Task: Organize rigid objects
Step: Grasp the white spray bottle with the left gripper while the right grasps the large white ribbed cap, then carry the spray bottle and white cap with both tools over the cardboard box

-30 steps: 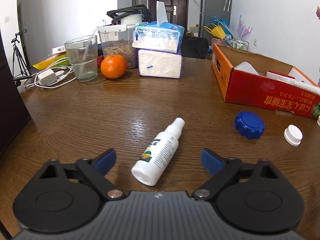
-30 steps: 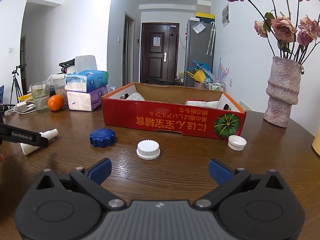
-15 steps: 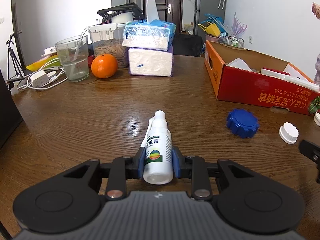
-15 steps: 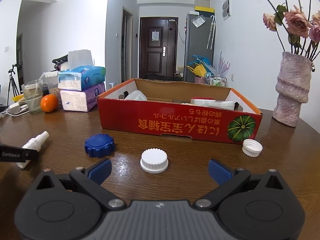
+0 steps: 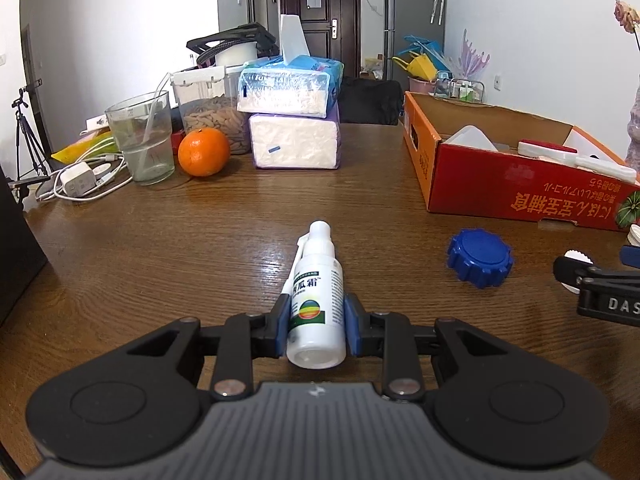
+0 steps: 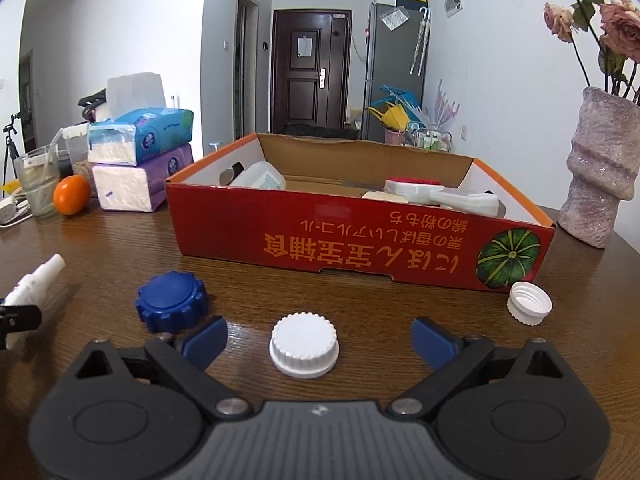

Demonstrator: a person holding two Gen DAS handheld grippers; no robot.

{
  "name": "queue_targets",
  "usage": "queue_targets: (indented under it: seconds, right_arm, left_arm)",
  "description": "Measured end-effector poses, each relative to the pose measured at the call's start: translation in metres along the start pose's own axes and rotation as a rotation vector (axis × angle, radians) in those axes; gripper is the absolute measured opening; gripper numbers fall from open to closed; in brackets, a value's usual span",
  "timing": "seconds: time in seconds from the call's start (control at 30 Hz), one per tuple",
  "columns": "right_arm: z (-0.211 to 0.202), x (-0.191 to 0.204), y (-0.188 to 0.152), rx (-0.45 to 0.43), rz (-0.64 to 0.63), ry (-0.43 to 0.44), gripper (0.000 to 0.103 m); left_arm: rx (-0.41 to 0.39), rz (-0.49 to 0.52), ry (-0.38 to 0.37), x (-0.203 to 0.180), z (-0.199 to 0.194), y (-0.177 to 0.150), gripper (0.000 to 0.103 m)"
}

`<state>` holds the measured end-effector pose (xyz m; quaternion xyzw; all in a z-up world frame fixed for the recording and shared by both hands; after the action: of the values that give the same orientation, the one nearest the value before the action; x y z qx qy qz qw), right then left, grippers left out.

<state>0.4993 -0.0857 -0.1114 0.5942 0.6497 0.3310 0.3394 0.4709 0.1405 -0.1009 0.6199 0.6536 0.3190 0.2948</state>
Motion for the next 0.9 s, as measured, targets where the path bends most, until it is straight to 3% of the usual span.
queue_targets:
  seconds: [0.13, 0.3, 0.43, 0.5, 0.9]
  right_arm:
    - [0.01, 0.001, 0.003, 0.024, 0.002, 0.003, 0.089]
    - [0.022, 0.001, 0.006, 0.065, 0.016, 0.027, 0.066]
    - [0.024, 0.002, 0.007, 0.066, 0.019, 0.034, 0.055]
    - [0.024, 0.003, 0.008, 0.061, 0.018, 0.04, 0.035]
    - [0.017, 0.001, 0.008, 0.036, 0.025, 0.033, 0.035]
  left_arm:
    - [-0.003, 0.001, 0.005, -0.001, 0.002, 0.002, 0.028]
    - [-0.01, 0.004, 0.004, -0.002, 0.003, 0.003, 0.028]
    - [-0.007, 0.004, 0.007, -0.001, 0.004, 0.004, 0.028]
    - [-0.008, 0.001, 0.006, -0.001, 0.004, 0.004, 0.028]
    - [-0.02, 0.003, 0.004, -0.001, 0.001, 0.004, 0.028]
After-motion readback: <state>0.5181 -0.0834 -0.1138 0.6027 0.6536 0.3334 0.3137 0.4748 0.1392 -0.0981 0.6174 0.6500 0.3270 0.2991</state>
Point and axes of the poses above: each gripper's, at about its wrist camera, not at the fingertips, and z roughly the way its jaws point, x to its left, y to its top, the point moved 1 cm from there along z, roughly the way its jaws point, and after that the axes turned 3 degrees about -y, right-handed, at the moved point
